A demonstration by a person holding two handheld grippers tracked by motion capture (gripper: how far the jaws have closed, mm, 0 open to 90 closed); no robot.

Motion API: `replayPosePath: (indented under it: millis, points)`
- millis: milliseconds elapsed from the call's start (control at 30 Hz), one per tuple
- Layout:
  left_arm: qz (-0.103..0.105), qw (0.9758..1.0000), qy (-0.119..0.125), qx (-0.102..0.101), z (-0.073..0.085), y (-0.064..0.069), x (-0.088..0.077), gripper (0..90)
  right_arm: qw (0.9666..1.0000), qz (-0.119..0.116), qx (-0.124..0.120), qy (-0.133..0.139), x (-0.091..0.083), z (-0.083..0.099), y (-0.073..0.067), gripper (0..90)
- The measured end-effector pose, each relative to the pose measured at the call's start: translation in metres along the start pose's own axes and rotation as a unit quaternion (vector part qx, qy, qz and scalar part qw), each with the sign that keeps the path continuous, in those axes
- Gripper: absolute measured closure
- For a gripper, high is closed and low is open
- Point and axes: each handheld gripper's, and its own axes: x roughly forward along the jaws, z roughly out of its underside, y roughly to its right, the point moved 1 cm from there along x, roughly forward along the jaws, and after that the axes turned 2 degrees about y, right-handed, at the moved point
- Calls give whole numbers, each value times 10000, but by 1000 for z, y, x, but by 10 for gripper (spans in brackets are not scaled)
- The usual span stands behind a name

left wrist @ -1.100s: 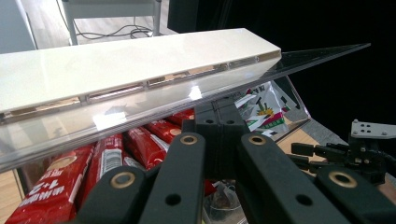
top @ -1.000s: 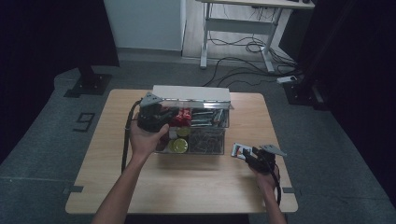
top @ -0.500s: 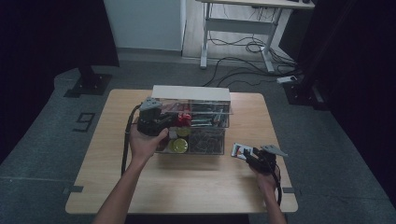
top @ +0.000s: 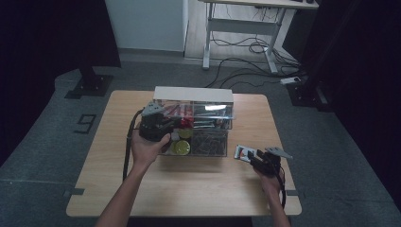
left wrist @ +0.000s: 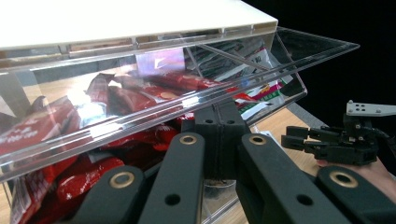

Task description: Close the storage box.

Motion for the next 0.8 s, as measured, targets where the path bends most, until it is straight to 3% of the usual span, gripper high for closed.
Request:
replayPosePath:
  millis: [800]
  points:
    - [95,9999,-92,-50,13,1,-2,900,10000,2,31,-27,2,2,1,508]
